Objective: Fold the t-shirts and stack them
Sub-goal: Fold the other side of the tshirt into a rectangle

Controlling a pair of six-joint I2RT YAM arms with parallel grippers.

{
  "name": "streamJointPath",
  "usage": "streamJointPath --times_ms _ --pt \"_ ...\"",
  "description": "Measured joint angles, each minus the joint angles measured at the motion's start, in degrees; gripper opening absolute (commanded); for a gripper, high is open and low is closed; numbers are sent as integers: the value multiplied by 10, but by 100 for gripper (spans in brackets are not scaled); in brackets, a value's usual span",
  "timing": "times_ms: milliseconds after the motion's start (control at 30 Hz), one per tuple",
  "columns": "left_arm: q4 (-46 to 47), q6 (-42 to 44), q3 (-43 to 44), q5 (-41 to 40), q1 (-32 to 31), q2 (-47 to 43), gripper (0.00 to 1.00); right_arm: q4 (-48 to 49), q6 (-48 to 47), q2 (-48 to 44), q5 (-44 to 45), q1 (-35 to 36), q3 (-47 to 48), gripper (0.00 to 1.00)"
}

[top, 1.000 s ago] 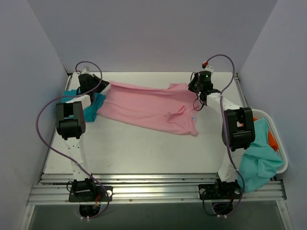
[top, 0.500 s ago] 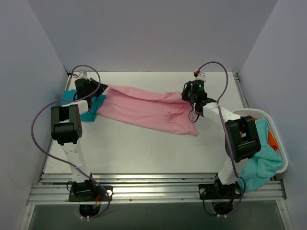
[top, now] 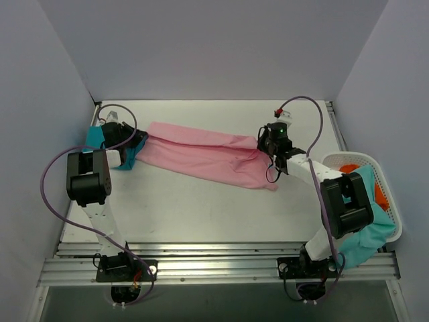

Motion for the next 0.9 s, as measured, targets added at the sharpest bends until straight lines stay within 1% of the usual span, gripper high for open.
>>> streamJointPath --times_ms 167,333,433,500,533,567,600,633,667,700,733,800,900 --pt "3 -4 -7 0 3 -2 2 3 2 -29 9 6 -26 0" --pt "4 -3 -21 0 4 -10 2 4 8 -35 28 23 -51 0" --pt "-10 -2 -25 -3 5 -15 2 3 27 -35 49 36 -86 0" --pt "-35 -1 -25 -17 6 -18 4 2 46 -33 67 47 -112 0" --pt "-50 0 -25 -24 6 -19 7 -2 56 -33 77 53 -122 0" --pt "-66 1 -24 -31 7 -20 28 -8 67 -31 90 58 -131 0" --pt "-81 4 -24 -36 8 -20 44 -15 79 -28 104 63 -137 2" --pt "-96 4 -24 -41 9 -20 66 -23 93 -25 118 66 -143 33" --pt "-113 0 -24 -46 10 -20 93 -34 109 -21 130 71 -146 52" --pt "-113 -7 -24 -40 13 -23 97 -46 119 -17 143 73 -147 83" --pt "-111 -15 -22 -39 13 -32 97 -55 130 -14 154 74 -148 96" --pt "-126 -14 -23 -58 14 -59 97 -63 147 -14 177 76 -145 99" --pt "-132 -14 -46 -86 17 -98 97 -89 165 -16 209 80 -144 100"
